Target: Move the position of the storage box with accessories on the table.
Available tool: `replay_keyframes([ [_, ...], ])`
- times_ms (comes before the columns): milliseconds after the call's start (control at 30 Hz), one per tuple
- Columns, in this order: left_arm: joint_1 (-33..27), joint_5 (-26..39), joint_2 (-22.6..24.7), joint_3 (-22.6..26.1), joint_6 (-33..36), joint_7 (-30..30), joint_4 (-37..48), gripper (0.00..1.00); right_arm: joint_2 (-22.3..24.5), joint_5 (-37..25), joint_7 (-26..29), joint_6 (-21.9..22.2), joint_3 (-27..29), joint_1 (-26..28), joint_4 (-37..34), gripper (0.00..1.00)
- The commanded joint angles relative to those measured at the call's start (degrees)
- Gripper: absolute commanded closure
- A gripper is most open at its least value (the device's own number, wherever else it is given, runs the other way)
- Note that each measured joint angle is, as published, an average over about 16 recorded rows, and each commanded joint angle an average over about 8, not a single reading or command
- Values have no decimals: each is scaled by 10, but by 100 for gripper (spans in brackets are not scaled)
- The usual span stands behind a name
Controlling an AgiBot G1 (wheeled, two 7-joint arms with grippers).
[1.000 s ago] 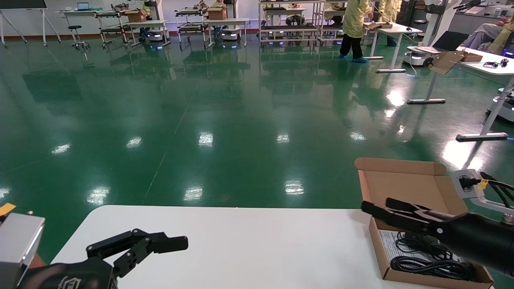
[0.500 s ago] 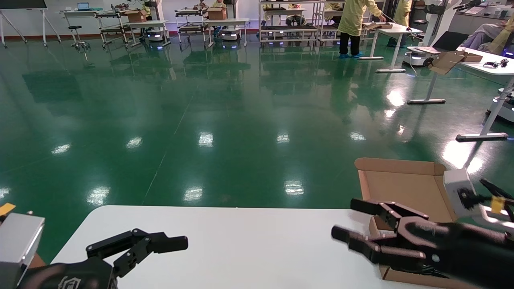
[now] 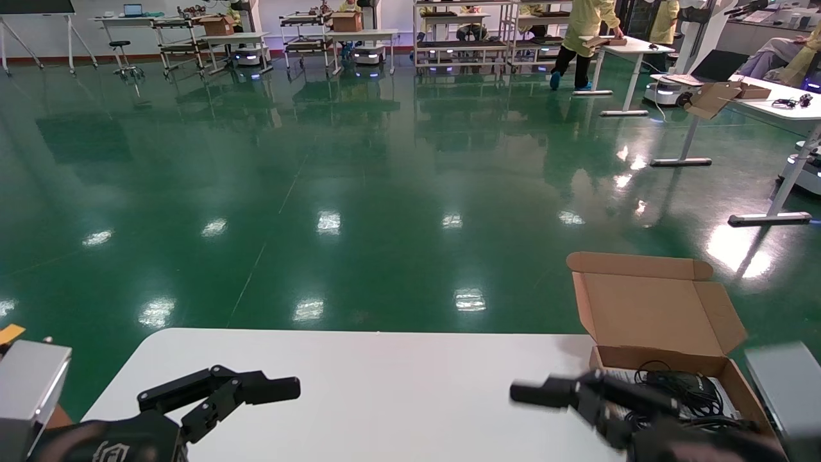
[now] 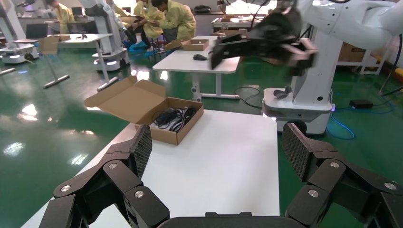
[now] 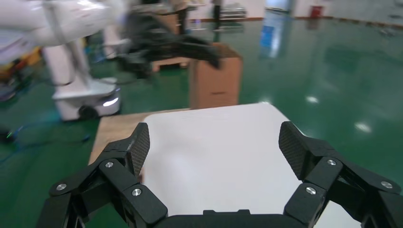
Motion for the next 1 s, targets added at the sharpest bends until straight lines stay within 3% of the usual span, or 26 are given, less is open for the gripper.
replay_keyframes([
  [33, 0, 0, 0, 0, 0, 0, 0, 0, 4, 3, -8, -13, 11, -10, 24, 0],
  [267, 0, 0, 0, 0, 0, 0, 0, 0, 11, 10, -18, -33, 28, -25, 62, 0],
  [1000, 0, 0, 0, 0, 0, 0, 0, 0, 7, 6, -13, -22, 19, -17, 41, 0],
])
